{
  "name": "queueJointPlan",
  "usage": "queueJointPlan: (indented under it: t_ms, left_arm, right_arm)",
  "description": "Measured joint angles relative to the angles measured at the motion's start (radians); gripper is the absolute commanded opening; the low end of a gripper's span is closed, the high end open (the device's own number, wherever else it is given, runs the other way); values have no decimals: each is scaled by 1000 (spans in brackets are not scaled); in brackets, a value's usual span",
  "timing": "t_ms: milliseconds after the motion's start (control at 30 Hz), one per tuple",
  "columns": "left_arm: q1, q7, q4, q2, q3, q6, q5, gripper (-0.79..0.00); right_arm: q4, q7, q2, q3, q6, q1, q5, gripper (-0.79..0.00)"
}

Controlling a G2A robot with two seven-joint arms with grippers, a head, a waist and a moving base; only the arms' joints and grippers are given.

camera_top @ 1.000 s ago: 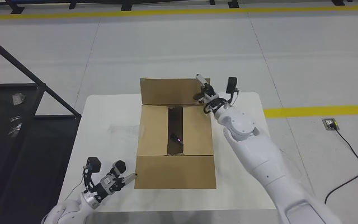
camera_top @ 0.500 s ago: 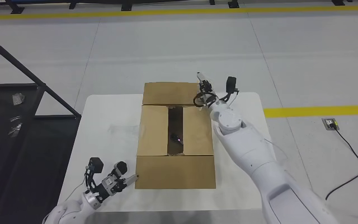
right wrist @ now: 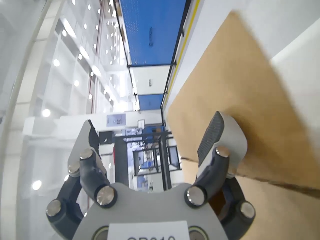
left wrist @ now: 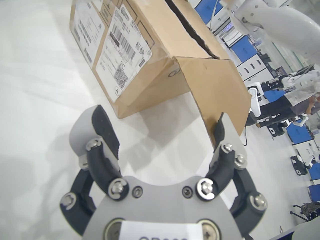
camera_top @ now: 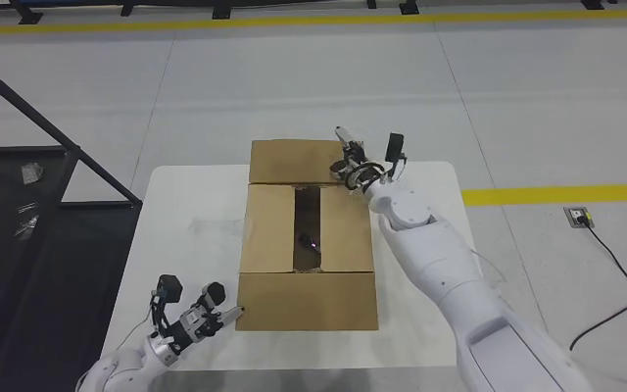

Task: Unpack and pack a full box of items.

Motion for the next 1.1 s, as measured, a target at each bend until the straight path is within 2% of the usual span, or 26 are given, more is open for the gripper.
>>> queueJointPlan:
  t_ms: [167, 333, 500, 700, 900, 1100]
  left_arm:
    - [24, 50, -25, 4, -37, -2, -36, 0]
    - [34, 75, -25, 7, -66, 21, -72, 0]
    - [37, 71, -20, 10, -75, 24, -92, 0]
    - [45, 72, -24, 11, -73, 25, -93, 0]
    - [55, 74, -44, 11, -65, 30, -82, 0]
    - [58, 79, -73, 10, -53, 55, -56, 0]
  right_arm:
    - [-76, 183, 6, -43, 36, -38, -115, 0]
    - [-160, 175, 4, -90, 111, -83, -242, 0]
    - [-202, 177, 2, -103, 182, -108, -295, 0]
    - [-213, 217, -3, -86, 177, -123, -272, 0]
    - [-201, 295, -3, -27, 139, -125, -165, 0]
    - [-216, 317, -10, -2, 122, -132, -115, 0]
